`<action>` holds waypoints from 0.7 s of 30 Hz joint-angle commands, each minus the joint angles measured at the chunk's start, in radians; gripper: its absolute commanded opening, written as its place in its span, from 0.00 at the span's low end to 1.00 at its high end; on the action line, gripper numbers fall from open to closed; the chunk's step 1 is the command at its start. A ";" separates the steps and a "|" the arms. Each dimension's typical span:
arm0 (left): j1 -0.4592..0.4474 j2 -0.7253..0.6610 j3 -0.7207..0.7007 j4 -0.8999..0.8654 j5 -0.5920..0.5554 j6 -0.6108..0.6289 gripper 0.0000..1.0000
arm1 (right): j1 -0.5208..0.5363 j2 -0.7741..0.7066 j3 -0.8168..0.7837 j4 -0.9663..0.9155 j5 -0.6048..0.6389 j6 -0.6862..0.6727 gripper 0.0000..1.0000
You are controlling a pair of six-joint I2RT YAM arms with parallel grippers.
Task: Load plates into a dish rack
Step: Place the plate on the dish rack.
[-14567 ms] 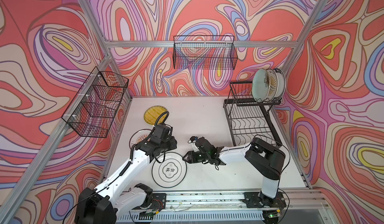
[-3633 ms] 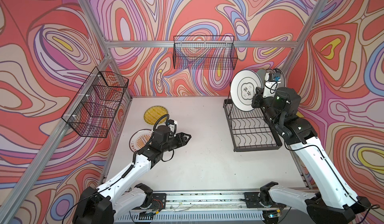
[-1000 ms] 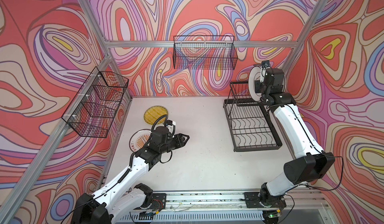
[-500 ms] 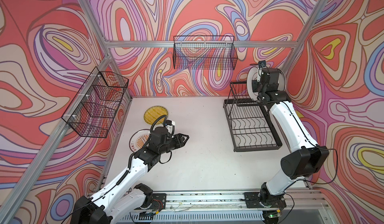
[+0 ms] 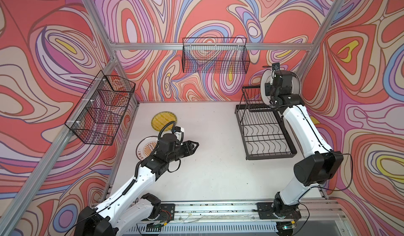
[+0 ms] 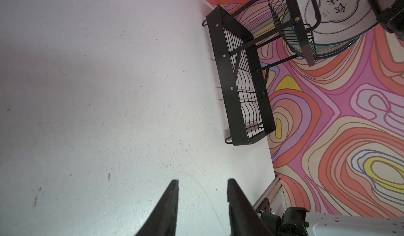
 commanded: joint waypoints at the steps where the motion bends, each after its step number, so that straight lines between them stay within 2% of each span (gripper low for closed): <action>1: -0.004 -0.005 0.032 -0.023 -0.008 0.017 0.40 | -0.008 0.020 0.039 0.009 0.030 -0.003 0.00; 21: -0.005 -0.001 0.046 -0.046 -0.006 0.017 0.40 | -0.009 0.056 0.065 -0.049 0.017 0.035 0.00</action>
